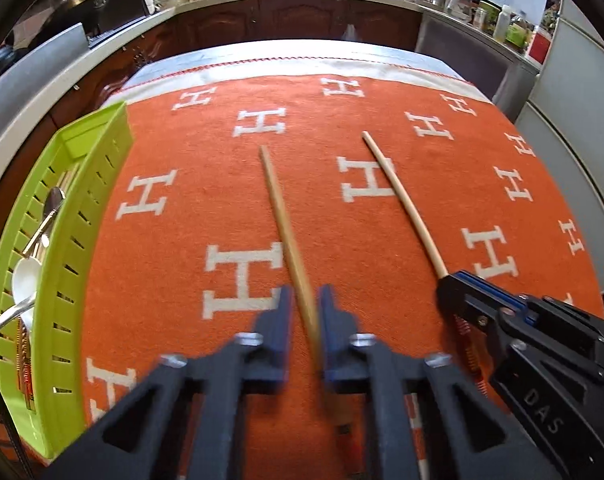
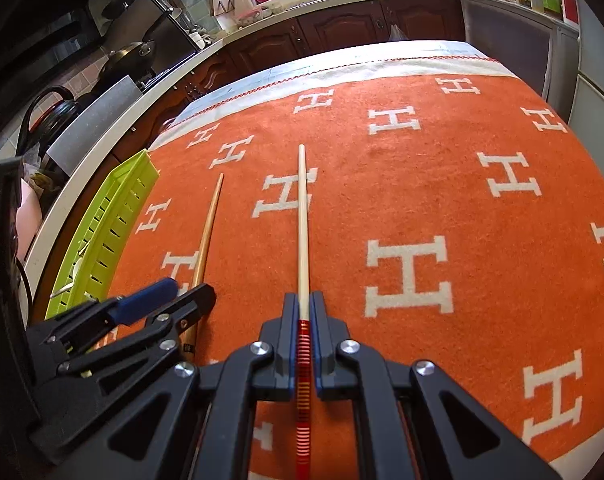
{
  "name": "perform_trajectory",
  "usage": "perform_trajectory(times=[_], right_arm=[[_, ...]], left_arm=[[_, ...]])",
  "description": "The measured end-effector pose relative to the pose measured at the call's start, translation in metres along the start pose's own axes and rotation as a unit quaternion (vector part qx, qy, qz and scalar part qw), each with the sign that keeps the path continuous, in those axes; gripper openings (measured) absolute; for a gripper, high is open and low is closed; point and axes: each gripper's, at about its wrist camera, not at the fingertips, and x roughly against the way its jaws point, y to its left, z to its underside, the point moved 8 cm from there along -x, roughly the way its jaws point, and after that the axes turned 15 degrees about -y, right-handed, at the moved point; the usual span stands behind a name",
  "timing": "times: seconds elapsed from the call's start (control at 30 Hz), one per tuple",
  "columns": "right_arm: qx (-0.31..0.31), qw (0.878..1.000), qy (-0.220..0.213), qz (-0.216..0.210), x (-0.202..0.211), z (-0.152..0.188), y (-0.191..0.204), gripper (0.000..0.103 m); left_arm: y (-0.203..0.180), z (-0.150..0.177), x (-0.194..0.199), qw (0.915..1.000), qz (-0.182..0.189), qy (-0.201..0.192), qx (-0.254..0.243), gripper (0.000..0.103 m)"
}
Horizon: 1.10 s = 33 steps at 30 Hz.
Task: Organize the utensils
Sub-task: 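Carry both chopsticks into the green tray and open both tools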
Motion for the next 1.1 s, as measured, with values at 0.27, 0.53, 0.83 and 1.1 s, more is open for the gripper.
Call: perform_trajectory(times=[0.27, 0.53, 0.83, 1.1], right_arm=[[-0.037, 0.999, 0.019, -0.019, 0.0, 0.0, 0.002, 0.005], [-0.049, 0.996, 0.033, -0.071, 0.002, -0.01, 0.045, 0.005], [-0.016, 0.985, 0.058, -0.164, -0.006, -0.034, 0.152, 0.005], [-0.091, 0.969, 0.106, -0.204, -0.048, -0.039, 0.239, 0.005]], left_arm=[[0.03, -0.001, 0.014, 0.9973, 0.035, -0.005, 0.064, 0.004], [0.086, -0.034, 0.068, 0.9929, 0.016, -0.069, 0.096, 0.004], [0.191, -0.062, 0.112, 0.9904, -0.073, -0.091, 0.075, 0.004], [0.236, -0.045, 0.084, 0.9921, -0.075, -0.049, 0.087, 0.004]])
